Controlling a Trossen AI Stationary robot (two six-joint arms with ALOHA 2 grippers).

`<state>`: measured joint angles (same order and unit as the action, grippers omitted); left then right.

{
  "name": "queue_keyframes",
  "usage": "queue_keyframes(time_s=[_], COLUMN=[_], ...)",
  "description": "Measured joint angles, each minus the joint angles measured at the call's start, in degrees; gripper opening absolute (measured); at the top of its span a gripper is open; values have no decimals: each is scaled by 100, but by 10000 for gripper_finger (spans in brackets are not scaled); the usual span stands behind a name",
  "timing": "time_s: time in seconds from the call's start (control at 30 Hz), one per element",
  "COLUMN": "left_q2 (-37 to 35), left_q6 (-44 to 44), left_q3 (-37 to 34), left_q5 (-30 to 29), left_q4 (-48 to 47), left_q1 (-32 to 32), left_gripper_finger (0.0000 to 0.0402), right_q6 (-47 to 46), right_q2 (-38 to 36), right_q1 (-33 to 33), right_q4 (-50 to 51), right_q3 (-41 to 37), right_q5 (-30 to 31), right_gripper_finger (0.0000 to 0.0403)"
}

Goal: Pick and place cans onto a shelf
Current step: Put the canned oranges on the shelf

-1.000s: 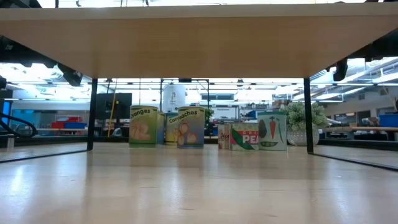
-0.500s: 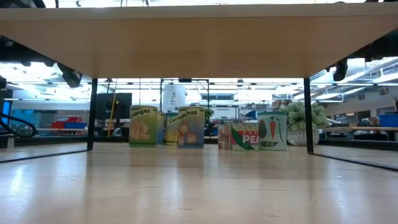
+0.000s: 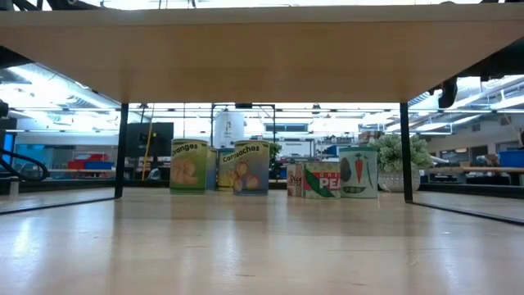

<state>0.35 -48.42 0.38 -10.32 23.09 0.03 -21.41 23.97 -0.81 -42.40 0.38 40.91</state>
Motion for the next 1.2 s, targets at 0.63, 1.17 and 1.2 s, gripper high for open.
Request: queue_keyframes(time_s=[0.63, 1.17, 1.2], left_q2=[839, 3031, 3153], left_q6=[1718, 1408, 1403], left_q3=[1408, 3077, 3231], left_q5=[-837, -1155, -1054], left_q4=[407, -1758, -1962], left_q1=[0, 421, 502], left_gripper_finger=[124, 239, 242], right_q6=[-2272, -1547, -1548], right_q2=[0, 80, 96], right_q1=[20, 114, 145], right_q4=[-1069, 650, 911], right_q3=[0, 1382, 1515], right_q5=[-415, -1231, -1260], right_gripper_finger=[217, 217, 217])
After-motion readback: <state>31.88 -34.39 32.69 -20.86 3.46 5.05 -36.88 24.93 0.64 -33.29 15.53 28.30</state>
